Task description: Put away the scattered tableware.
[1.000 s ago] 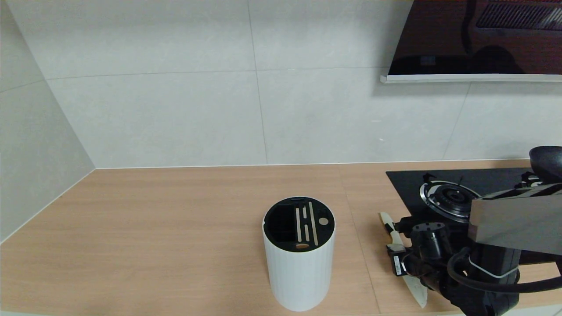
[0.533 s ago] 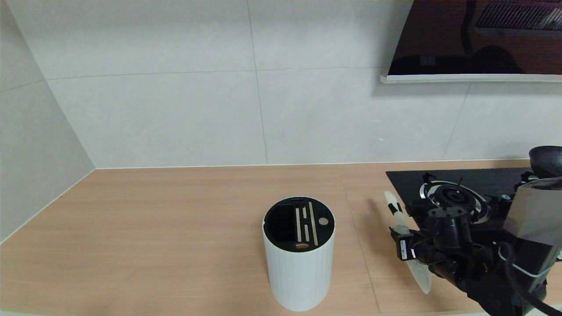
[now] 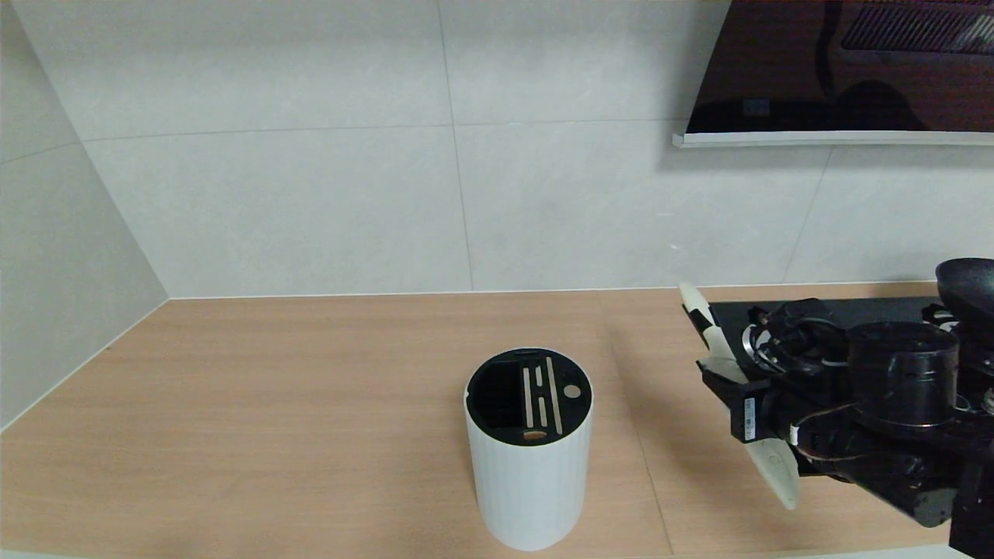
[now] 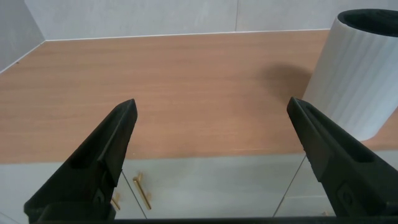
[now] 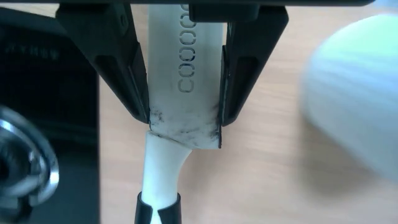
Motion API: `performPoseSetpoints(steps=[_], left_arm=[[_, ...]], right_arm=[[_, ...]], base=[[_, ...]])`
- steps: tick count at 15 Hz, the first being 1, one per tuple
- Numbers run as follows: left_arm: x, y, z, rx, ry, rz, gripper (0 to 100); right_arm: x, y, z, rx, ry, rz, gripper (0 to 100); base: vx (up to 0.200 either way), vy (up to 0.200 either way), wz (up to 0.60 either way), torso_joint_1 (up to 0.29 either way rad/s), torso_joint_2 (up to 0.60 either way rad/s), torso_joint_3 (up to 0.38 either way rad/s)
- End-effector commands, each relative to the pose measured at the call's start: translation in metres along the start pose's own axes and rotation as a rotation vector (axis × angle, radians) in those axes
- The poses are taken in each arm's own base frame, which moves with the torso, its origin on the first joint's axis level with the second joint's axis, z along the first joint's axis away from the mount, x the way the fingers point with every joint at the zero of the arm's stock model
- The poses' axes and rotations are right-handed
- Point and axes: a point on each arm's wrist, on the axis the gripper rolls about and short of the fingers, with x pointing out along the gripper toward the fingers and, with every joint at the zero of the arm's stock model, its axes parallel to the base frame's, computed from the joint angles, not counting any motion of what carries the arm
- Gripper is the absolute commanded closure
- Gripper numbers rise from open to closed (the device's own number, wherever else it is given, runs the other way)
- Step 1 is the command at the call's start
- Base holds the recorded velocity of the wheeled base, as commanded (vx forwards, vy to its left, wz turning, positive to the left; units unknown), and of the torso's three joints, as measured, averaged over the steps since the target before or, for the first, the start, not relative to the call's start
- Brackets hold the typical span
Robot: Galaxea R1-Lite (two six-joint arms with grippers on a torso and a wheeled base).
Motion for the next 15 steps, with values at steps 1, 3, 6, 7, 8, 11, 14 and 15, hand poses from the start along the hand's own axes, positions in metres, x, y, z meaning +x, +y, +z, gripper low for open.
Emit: performPoseSetpoints(steps=[1,3,6,7,8,11,14,15], left_arm=[[0.000,0.000,0.000,-0.001,0.000,0.001,0],[0.000,0.000,0.000,-0.005,0.000,0.001,0],[0.000,0.000,0.001,0.001,-0.005,0.000,0],[-0.002,0.000,0.007,-0.002,-0.028,-0.006,0],[-0.009,0.000,0.027,-0.022,-0.092,-0.019,0],[-0.014,-0.004,0.049,-0.084,-0.012,-0.283,0],[0.004,-0.005,0.099,-0.098,0.070,-0.468,0],[0.017,-0.007,0.114,-0.104,0.110,-0.492,0]], right_arm=[[-0.028,0.001,0.021,0.014,-0.099,0.037,100],[-0.031,0.005,0.021,0.009,-0.103,0.053,100],[-0.030,0.005,0.019,0.003,-0.084,0.053,100],[-0.031,0.005,0.020,0.002,-0.074,0.052,100],[-0.034,0.004,0.021,0.000,-0.072,0.054,100],[-0.042,0.003,0.033,0.006,-0.090,0.054,100],[-0.043,0.005,0.053,0.014,-0.118,0.058,100],[-0.040,0.007,0.061,0.015,-0.122,0.060,100]], base=[[0.000,0.000,0.00,0.000,0.00,0.000],[0.000,0.000,0.00,0.000,0.00,0.000],[0.000,0.000,0.00,0.000,0.00,0.000],[0.000,0.000,0.00,0.000,0.00,0.000],[0.000,0.000,0.00,0.000,0.00,0.000],[0.000,0.000,0.00,0.000,0.00,0.000],[0.000,0.000,0.00,0.000,0.00,0.000],[0.000,0.000,0.00,0.000,0.00,0.000]])
